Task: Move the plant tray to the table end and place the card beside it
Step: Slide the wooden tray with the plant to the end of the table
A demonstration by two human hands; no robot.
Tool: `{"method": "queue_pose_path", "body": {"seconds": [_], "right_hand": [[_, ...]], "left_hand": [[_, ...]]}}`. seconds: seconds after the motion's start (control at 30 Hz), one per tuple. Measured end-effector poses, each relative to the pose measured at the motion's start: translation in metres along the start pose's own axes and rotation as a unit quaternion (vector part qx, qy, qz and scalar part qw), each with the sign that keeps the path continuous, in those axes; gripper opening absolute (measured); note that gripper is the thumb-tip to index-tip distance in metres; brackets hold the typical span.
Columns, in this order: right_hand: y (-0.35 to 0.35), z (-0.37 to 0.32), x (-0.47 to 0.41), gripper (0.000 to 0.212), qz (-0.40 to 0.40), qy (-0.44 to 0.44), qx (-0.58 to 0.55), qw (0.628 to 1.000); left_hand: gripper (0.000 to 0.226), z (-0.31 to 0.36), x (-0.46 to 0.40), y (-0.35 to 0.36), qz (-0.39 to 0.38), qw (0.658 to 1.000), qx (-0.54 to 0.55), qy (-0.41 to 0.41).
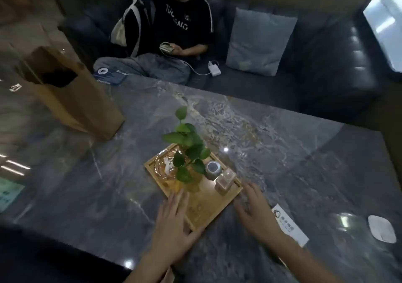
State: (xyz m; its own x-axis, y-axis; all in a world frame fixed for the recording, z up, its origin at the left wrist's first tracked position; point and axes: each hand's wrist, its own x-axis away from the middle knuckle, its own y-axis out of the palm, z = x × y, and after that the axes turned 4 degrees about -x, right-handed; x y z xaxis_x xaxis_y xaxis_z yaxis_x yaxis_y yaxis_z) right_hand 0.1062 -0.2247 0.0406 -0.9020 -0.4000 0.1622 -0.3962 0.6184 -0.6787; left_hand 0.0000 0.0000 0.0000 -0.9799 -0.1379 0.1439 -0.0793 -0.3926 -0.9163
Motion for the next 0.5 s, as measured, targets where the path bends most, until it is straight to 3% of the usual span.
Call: {"method": "queue_pose_path", "body": {"seconds": [0.37,0.5], "right_hand": [[0.016,0.019,-0.039,0.029,0.016,0.158,-0.122,0.980],[0.019,0.025,-0.049,0.024,0.033,0.218,-0.177,0.959]], "left_hand": [[0.100,-0.076,-0.032,-0.019,0.005,0.992,0.062,-0.107],[0.082,-0.089,-0.052,-0.026,0.024,0.968,0.151,-0.201]]}}
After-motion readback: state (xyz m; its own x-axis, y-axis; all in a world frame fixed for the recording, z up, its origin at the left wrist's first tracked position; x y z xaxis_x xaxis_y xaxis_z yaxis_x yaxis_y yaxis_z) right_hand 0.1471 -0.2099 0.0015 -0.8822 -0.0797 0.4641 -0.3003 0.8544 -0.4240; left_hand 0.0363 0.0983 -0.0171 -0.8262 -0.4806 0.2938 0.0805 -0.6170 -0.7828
